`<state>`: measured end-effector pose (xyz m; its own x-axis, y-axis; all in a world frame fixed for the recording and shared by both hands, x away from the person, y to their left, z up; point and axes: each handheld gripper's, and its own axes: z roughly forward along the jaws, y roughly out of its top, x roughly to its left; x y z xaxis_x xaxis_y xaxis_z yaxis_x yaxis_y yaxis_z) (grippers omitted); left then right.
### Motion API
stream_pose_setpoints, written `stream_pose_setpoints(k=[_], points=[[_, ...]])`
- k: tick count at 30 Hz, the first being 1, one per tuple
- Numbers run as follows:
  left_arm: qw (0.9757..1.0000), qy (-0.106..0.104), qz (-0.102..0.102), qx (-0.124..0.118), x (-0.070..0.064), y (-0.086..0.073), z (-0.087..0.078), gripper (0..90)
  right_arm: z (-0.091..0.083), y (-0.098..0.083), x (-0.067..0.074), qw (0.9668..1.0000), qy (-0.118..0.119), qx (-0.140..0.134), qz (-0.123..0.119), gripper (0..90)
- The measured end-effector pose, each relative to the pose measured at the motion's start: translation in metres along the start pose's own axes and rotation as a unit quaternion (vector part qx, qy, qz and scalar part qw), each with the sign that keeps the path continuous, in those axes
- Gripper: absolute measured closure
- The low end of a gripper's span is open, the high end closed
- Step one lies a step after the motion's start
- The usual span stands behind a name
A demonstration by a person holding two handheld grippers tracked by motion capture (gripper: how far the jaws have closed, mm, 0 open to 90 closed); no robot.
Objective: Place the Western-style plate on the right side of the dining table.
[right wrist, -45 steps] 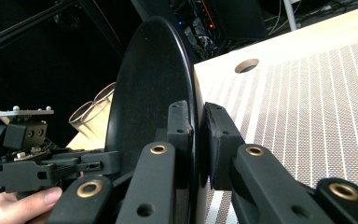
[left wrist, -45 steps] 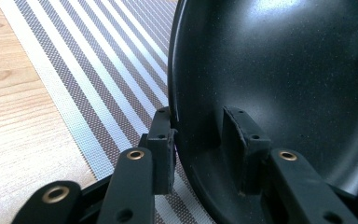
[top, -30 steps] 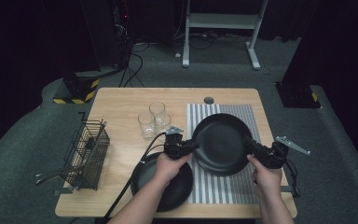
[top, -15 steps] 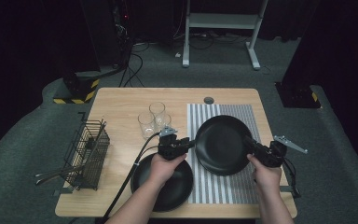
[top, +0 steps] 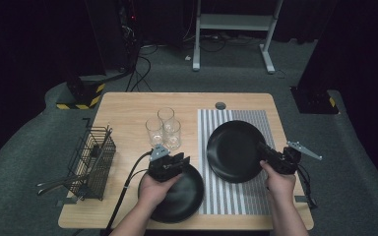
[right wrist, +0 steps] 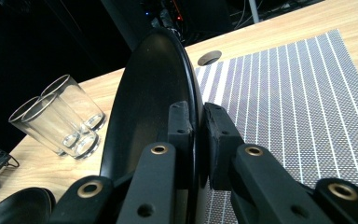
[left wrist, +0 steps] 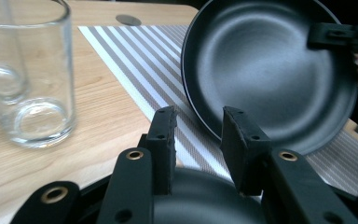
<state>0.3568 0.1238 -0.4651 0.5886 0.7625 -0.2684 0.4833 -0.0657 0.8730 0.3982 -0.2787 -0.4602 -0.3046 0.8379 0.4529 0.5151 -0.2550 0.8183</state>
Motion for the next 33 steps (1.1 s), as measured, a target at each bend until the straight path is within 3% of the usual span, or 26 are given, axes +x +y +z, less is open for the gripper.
stream_pose_setpoints(k=[3, 8, 14, 16, 21, 23, 33], points=[[0.9999, 0.001, 0.008, -0.011, 0.0, -0.006, -0.014, 65.2, 0.002, -0.001, 0.001, 1.0, -0.008, 0.001, -0.005, 82.3], [0.9989, 0.021, 0.023, -0.035, 0.002, -0.017, -0.039, 64.6, 0.004, -0.001, 0.002, 0.9998, -0.018, 0.005, -0.009, 82.2], [0.9967, 0.058, 0.044, -0.035, 0.008, -0.03, -0.057, 63.0, 0.006, 0.001, 0.003, 0.9997, -0.023, 0.003, -0.004, 82.1], [0.9942, 0.083, 0.06, -0.033, 0.009, -0.035, -0.06, 62.1, 0.006, 0.002, 0.004, 0.9997, -0.024, 0.002, -0.006, 82.1], [0.9929, 0.099, 0.057, -0.033, 0.015, -0.044, -0.068, 60.5, 0.007, 0.003, 0.004, 0.9995, -0.03, 0.002, -0.003, 82.1], [0.9913, 0.11, 0.066, -0.029, 0.018, -0.046, -0.071, 59.4, 0.008, 0.003, 0.004, 0.9994, -0.034, 0.004, -0.002, 82.0], [0.9904, 0.125, 0.051, -0.031, 0.035, -0.057, -0.083, 57.3, 0.016, 0.002, 0.005, 0.9993, -0.036, 0.013, -0.002, 82.0]])
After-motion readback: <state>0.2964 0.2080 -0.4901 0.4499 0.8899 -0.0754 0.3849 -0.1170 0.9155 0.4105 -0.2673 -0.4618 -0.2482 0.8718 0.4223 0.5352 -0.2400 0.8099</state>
